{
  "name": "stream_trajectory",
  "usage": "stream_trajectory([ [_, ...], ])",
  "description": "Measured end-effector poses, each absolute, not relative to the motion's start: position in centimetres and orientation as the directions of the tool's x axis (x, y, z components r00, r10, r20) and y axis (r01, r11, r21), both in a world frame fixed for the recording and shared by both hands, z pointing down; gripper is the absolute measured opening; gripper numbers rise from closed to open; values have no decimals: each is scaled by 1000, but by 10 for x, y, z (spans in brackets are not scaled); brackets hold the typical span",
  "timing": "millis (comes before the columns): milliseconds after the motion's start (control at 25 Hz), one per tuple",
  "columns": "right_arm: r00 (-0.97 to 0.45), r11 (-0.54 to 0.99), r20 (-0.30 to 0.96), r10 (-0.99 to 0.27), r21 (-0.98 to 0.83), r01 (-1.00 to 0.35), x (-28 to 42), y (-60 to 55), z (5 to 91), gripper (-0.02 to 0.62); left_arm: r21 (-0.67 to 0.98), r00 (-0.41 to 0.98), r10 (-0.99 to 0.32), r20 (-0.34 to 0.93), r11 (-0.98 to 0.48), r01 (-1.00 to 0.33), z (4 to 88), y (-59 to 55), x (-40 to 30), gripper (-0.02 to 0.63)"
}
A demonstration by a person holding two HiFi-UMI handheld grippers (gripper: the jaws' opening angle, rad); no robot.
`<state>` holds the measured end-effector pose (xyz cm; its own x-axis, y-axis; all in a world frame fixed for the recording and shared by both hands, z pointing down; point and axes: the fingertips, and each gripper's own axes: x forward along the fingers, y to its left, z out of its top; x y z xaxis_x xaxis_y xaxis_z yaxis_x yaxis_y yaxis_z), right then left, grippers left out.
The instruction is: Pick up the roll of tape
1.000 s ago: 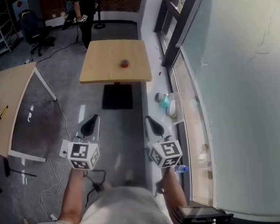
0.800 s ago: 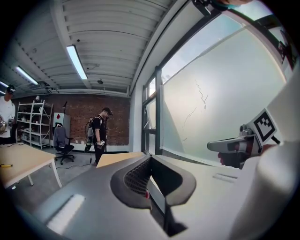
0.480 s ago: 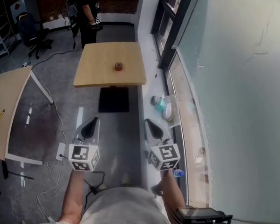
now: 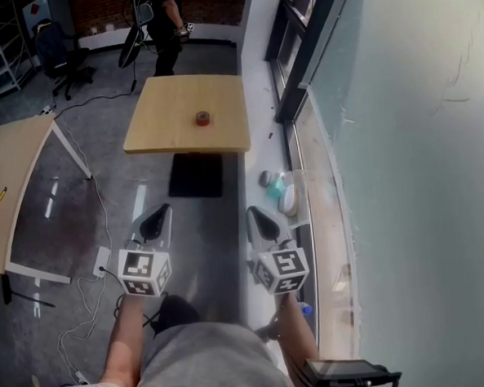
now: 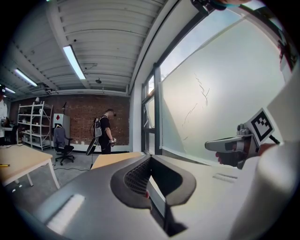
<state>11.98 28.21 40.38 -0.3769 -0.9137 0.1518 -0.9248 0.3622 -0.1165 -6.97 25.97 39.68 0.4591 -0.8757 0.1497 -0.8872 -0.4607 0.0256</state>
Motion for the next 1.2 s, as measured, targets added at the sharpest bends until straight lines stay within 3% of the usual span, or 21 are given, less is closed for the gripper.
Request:
stream_trajectory([
  [1200,-384,366,183,-905,-122,-922,112,73,418,14,22,472,-858,203,-478,-878,422,43,-73,0],
])
